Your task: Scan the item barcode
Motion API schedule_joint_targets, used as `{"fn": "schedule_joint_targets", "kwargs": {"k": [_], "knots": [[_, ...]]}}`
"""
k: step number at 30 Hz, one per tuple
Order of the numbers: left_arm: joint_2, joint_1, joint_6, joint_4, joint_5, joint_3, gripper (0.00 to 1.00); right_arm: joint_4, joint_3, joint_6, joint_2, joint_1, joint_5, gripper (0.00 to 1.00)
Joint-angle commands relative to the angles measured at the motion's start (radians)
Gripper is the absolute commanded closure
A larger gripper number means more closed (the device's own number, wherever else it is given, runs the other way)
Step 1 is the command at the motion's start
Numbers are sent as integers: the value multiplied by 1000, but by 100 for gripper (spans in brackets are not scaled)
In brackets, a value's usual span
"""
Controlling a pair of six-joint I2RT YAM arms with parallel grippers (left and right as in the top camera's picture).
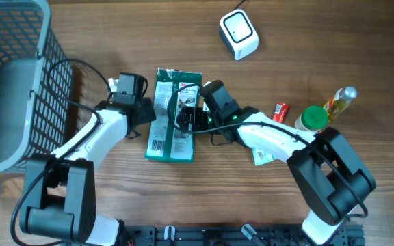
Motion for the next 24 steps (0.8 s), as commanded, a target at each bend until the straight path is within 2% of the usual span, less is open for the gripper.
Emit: {"fn": "schedule_joint_targets", "kwargs": {"k": [1,4,5,8,10,12,13,14,18,24], "knots": [[8,5,1,41,193,14,0,-10,-16,13,40,3,23,0],[8,5,-170,66,296,14,0,-4,-16,13,40,-1,19,0],[8,5,-184,64,307,14,0,-2,-16,11,40,-3,16,0],[8,5,-172,59,310,14,0,9,-16,10,40,-14,-21,0],[8,6,-111,55,296,14,0,9,-16,9,40,-20,-43,0],[8,5,-39,49,293,14,39,8,-16,-11,40,-24,-62,0],[8,5,-39,43,293,14,59,8,-16,-17,40,-24,-63,0],[8,5,-36,40,293,14,96,6,-16,-17,40,-24,-63,0],[-2,6,56,12,300,66,96,6,-16,-16,40,-24,-63,0],[-8,15,58,-102,300,188,96,9,-16,-16,40,-24,-63,0]]}}
